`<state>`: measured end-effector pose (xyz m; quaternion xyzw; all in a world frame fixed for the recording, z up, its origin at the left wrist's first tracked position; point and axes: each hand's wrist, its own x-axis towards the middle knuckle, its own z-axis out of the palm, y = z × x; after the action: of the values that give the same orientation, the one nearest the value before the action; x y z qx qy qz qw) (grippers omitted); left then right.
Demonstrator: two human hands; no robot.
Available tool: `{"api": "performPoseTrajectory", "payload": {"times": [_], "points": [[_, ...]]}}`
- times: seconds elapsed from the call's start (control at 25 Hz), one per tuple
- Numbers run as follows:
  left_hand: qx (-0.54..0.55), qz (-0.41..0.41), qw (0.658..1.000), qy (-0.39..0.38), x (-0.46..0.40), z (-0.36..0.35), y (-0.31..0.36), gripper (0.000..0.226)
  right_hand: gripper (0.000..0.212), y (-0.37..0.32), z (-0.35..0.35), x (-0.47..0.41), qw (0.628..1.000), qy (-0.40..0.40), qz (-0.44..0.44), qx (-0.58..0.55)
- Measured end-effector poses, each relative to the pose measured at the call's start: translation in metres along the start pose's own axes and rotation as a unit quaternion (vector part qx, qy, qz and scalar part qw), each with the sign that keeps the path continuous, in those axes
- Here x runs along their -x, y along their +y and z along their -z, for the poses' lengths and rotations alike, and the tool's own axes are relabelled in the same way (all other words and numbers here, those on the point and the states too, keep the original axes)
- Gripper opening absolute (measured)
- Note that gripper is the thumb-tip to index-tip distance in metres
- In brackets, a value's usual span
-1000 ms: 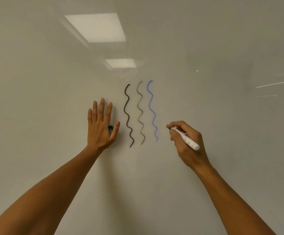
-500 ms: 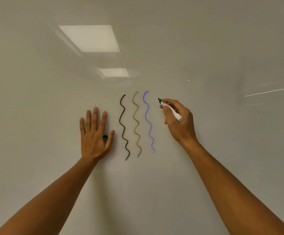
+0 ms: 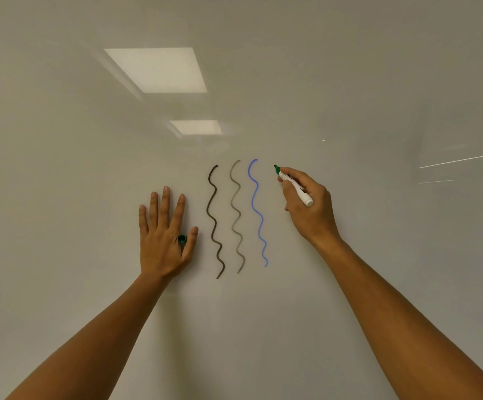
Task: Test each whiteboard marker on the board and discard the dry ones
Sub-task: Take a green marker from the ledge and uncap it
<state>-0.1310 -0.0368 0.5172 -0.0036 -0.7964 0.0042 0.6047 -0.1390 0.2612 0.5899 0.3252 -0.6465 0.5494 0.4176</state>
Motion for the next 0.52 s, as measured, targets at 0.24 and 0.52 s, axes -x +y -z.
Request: {"api": "performPoseTrajectory", "payload": {"times": [0.24, 0.52], "points": [[-0.002, -0.005, 1.000, -0.001, 0.001, 0.000, -0.001, 0.074, 0.030, 0.025, 0.015, 0.029, 1.000, -0.017, -0.016, 0.007], [-0.004, -0.007, 1.000, 0.000, 0.003, -0.001, -0.002, 0.073, 0.035, 0.043, 0.018, 0.068, 0.998, -0.033, -0.007, 0.051]]}}
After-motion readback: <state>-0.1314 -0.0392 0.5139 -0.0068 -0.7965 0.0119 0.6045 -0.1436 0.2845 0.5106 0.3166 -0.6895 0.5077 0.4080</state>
